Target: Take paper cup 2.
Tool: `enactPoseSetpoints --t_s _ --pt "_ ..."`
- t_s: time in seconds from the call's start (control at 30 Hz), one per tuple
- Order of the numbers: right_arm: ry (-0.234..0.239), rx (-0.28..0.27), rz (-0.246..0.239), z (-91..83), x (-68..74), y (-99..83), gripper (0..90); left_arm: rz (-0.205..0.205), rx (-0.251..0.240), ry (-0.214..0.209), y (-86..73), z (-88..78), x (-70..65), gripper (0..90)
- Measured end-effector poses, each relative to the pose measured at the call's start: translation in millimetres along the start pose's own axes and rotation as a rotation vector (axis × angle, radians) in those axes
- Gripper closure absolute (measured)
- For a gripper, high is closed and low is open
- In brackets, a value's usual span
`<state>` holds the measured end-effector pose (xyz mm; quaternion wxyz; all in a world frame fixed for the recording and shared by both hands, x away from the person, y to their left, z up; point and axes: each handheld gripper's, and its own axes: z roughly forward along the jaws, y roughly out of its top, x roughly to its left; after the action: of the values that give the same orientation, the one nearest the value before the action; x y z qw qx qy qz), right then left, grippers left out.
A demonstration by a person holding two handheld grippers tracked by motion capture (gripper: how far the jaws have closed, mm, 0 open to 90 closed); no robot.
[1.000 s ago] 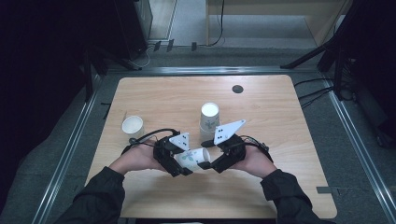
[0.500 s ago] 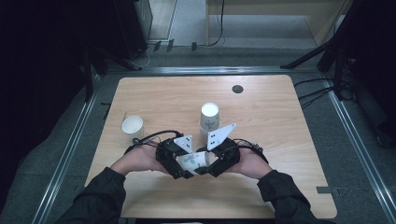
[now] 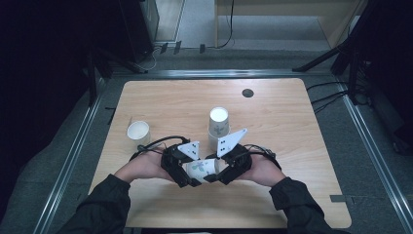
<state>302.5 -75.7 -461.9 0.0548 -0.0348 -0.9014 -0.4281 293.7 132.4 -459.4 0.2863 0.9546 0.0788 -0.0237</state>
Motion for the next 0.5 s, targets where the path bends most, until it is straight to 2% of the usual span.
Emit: enactPoseSetpoints --t_s 0.27,0.37,0.5 --pt "-0.035 -0.047 0.015 -15.0 -3.7 -1.1 34.5 -0.008 -0.041 0.035 -3.2 -6.0 2.8 12.8" --pt "-0.045 -0.071 0.027 -22.0 -4.6 -1.1 34.5 -0.017 -0.065 0.028 -3.5 -8.5 2.5 12.7" --pt "-0.064 -0.104 0.03 -30.4 -5.6 -0.8 34.5 -0.027 -0.12 0.024 -4.3 -14.3 4.0 12.7"
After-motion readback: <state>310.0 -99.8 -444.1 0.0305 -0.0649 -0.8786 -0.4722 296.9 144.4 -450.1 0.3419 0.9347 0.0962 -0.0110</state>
